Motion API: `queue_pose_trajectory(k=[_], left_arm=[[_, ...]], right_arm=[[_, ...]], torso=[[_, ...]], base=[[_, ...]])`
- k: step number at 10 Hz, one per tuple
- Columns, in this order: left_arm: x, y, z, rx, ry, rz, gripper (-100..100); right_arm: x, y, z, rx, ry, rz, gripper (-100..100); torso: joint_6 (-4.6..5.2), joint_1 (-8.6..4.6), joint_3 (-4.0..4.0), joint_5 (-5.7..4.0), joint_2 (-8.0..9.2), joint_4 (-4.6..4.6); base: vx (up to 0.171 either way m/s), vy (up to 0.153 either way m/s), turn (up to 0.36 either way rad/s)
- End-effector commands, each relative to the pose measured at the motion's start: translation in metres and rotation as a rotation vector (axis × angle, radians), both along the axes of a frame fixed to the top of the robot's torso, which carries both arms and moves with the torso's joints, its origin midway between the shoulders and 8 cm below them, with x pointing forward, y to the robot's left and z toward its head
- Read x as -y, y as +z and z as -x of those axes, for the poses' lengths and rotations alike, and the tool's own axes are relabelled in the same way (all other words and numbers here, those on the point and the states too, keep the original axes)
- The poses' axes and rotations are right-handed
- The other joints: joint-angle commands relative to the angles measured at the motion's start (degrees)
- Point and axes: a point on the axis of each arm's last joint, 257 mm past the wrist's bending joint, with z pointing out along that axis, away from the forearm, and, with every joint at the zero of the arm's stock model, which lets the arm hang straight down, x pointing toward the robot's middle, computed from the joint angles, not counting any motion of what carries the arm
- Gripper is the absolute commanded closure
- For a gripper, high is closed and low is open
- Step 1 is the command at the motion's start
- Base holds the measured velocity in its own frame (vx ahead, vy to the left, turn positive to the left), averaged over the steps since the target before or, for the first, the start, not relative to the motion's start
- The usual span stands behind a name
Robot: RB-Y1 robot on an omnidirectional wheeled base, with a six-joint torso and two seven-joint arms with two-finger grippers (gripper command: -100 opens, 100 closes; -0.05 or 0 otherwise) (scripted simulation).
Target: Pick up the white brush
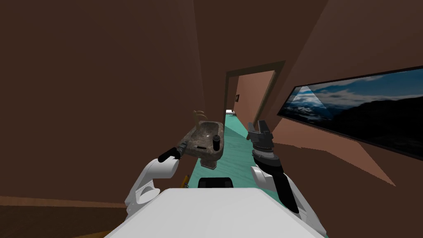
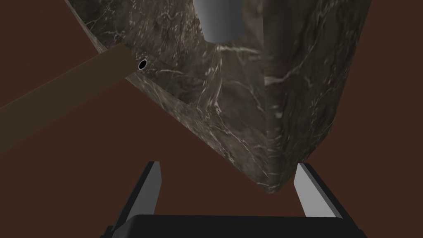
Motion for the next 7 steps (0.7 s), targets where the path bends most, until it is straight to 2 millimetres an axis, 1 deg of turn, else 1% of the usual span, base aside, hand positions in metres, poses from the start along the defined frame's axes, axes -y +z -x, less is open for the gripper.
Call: queue_pose_trajectory(k=[1, 3, 7], left_arm=[[0.003, -0.003, 0.003, -0.029, 0.003, 0.005, -100], [0.001, -0.011, 0.01, -0.072, 0.013, 0.006, -100], [0.005, -0.024, 0.026, -0.164, 0.029, 0.022, -100]], right_arm=[[0.0, 0.0, 0.0, 0.0, 0.0, 0.0, 0], [0.0, 0.0, 0.0, 0.0, 0.0, 0.0, 0], [0.0, 0.0, 0.0, 0.0, 0.0, 0.0, 0]], torso=[[0.0, 0.0, 0.0, 0.0, 0.0, 0.0], [0.0, -0.06, -0.04, -0.02, -0.06, -0.01], [0.01, 0.03, 0.01, 0.01, 0.02, 0.01]], base=[[0.076, -0.042, -0.013], [0.041, -0.026, -0.009], [0.041, -0.014, -0.026]])
